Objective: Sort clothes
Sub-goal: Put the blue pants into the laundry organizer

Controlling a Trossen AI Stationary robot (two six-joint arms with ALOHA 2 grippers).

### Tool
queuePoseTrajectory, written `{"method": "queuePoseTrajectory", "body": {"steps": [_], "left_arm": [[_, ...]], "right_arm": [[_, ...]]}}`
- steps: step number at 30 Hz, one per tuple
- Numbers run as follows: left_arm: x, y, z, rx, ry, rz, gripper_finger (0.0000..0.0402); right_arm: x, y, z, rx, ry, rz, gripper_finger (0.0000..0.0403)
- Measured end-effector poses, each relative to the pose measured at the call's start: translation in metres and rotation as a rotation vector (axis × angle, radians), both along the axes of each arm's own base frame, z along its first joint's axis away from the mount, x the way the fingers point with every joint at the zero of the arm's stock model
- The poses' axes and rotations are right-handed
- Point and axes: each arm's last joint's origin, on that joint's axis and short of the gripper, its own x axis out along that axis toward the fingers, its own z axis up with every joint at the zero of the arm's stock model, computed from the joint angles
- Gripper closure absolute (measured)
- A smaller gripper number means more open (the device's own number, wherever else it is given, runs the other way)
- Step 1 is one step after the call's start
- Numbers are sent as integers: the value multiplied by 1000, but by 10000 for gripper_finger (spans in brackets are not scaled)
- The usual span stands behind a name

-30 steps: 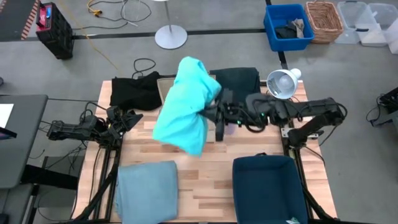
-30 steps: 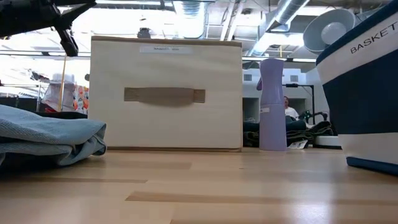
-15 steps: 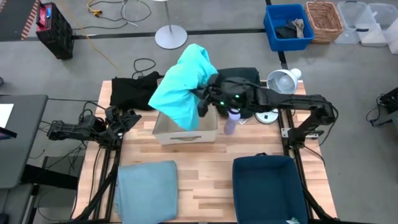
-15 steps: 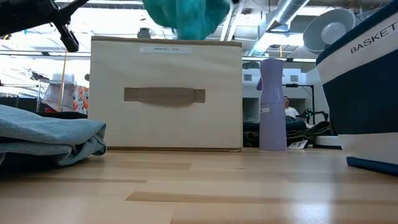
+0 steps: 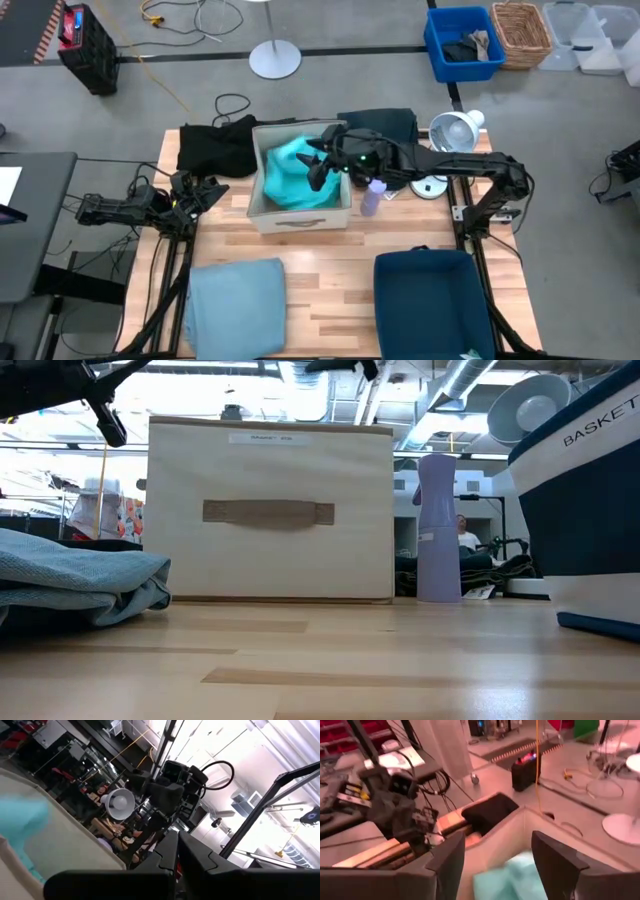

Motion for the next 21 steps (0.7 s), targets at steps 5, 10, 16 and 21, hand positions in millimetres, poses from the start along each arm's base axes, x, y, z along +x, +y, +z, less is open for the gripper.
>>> {"method": "queuePoseTrajectory", "body": {"steps": [5,10,16,21], "left_arm": [[0,0,0,-2,2,-2,391],[1,0,-1,-2,10,-5,391],[1,0,-2,-3,27,-7,391],[2,0,-3,-2,30,-7,391]], "right_arm": [[-9,16,15,-21,-55,68,169],[-11,47,26,-51,-127,189,180],[-14,95,28,-151,-147,364,180],[-20,121,29,-150,-157,434,179]]}}
